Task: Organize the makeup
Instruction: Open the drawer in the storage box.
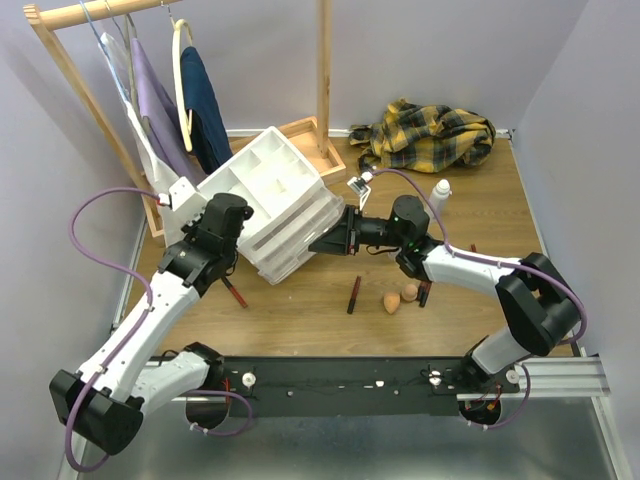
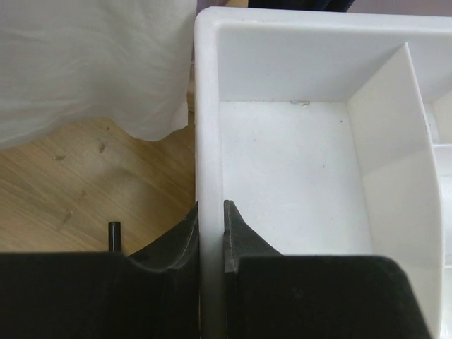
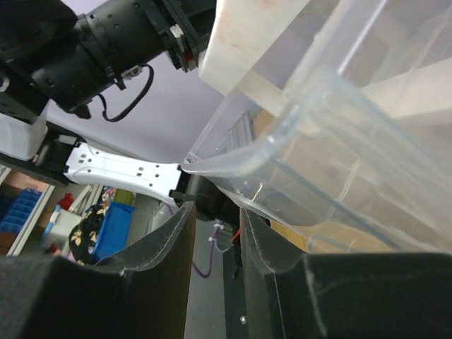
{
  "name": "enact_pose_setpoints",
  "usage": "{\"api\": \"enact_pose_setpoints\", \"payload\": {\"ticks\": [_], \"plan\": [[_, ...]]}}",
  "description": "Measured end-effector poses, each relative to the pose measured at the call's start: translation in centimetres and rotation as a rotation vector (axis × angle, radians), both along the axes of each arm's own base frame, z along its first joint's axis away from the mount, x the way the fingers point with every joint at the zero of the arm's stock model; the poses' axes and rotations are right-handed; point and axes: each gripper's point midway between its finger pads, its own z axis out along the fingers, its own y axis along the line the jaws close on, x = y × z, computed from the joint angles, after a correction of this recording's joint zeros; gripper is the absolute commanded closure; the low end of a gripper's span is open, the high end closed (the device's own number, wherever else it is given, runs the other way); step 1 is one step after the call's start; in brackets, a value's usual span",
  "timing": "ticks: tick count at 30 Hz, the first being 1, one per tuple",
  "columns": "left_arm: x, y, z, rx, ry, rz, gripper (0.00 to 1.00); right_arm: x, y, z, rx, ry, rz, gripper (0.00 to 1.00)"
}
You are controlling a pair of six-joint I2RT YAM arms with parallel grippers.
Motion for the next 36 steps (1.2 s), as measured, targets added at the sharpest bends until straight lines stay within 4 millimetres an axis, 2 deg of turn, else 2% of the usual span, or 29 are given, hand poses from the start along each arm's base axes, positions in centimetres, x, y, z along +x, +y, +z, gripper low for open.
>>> {"api": "enact_pose_setpoints", "payload": {"ticks": [3,4,5,10,13,15,18,21,23,24,26,27,30,33,36], "plan": [[0.5,-0.4,0.1,0.034,0.005,-0.008,1.00,0.4,-0.3,-0.6,-0.011,-0.004,-0.019,0.58],[0.7,-0.5,0.1,0.043,0.005,-0.007,0.97,0.5,-0.3,-0.7,-0.013,-0.005,-0.026,0.58],[0.8,-0.5,0.1,0.049,0.005,-0.007,0.89,0.7,-0.4,-0.9,-0.016,-0.009,-0.034,0.56],[1.5,-0.9,0.1,0.079,0.001,-0.013,0.72,1.0,-1.0,-1.6,-0.036,-0.048,-0.059,0.49],[2.1,-1.2,0.0,0.084,-0.004,-0.014,0.61,1.0,-1.5,-0.6,-0.031,-0.109,-0.073,0.45],[2.4,-1.3,-0.1,0.091,-0.004,-0.011,0.50,1.1,-1.9,0.1,-0.027,-0.158,-0.083,0.43],[2.6,-1.4,-0.1,0.091,-0.006,-0.008,0.37,1.6,-2.7,0.1,-0.042,-0.184,-0.105,0.40],[2.7,-1.4,0.1,0.089,-0.011,-0.010,0.25,2.9,-4.3,-0.9,-0.093,-0.197,-0.143,0.30],[2.8,-1.5,0.6,0.085,-0.024,-0.013,0.17,3.3,-5.0,-1.6,-0.130,-0.217,-0.151,0.28],[2.8,-1.6,0.8,0.084,-0.029,-0.016,0.14,3.3,-5.5,-2.0,-0.150,-0.236,-0.150,0.20],[2.7,-1.6,1.4,0.085,-0.042,-0.030,0.11,2.9,-6.2,-2.5,-0.196,-0.264,-0.136,0.15],[2.6,-1.7,1.8,0.079,-0.051,-0.038,0.11,2.4,-6.5,-2.8,-0.224,-0.300,-0.107,0.08],[2.2,-1.8,3.1,0.073,-0.082,-0.076,0.05,1.4,-7.3,-1.3,-0.265,-0.477,-0.040,0.00],[1.5,-2.1,4.8,0.072,-0.127,-0.134,0.02,0.9,-8.4,0.7,-0.276,-0.634,-0.027,0.00],[0.6,-2.4,6.6,0.073,-0.176,-0.205,0.01,1.3,-9.9,2.0,-0.296,-0.736,-0.049,0.00]]}}
